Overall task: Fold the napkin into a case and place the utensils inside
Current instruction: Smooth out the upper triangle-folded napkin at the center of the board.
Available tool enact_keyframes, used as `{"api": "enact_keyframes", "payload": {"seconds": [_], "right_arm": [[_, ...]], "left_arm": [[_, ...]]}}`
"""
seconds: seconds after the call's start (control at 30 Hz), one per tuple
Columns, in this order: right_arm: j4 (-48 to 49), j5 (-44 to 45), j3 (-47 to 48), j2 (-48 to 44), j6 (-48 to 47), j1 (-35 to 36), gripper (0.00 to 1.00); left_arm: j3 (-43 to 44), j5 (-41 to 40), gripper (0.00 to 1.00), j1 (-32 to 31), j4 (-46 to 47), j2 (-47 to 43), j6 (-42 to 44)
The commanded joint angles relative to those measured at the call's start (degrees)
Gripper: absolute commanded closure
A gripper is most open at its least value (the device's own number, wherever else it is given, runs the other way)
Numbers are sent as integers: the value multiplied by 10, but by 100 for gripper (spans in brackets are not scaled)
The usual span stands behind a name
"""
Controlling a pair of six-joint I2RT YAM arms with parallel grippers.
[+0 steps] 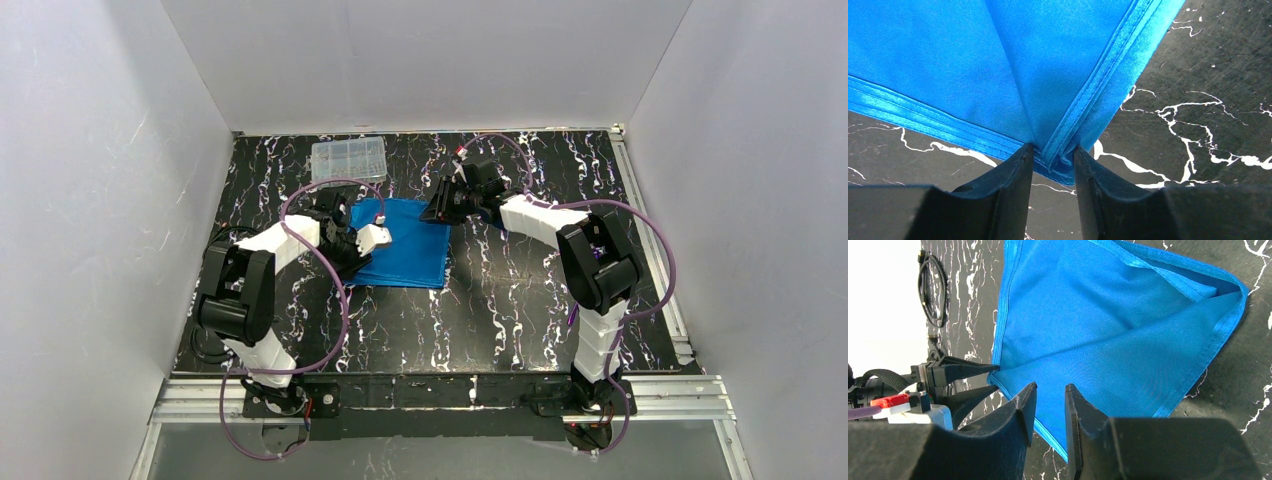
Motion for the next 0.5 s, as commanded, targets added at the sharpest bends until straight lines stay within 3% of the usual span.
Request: {"api": "enact_keyframes", "payload": {"seconds": [0.0, 0.13, 0.37, 0.47], "right_arm": [[22, -6, 6, -24, 6, -7, 65], [23, -9, 4, -24, 7, -7, 65], [18, -8, 3, -26, 4, -6, 65], [17, -8, 3, -26, 4, -7, 65]], "left_arm": [[-13, 0, 67, 2, 13, -17, 3], [-11, 15, 66, 2, 3, -35, 5], [14, 26, 48, 2, -48, -37, 3], [24, 32, 46, 3, -62, -35, 3]]}}
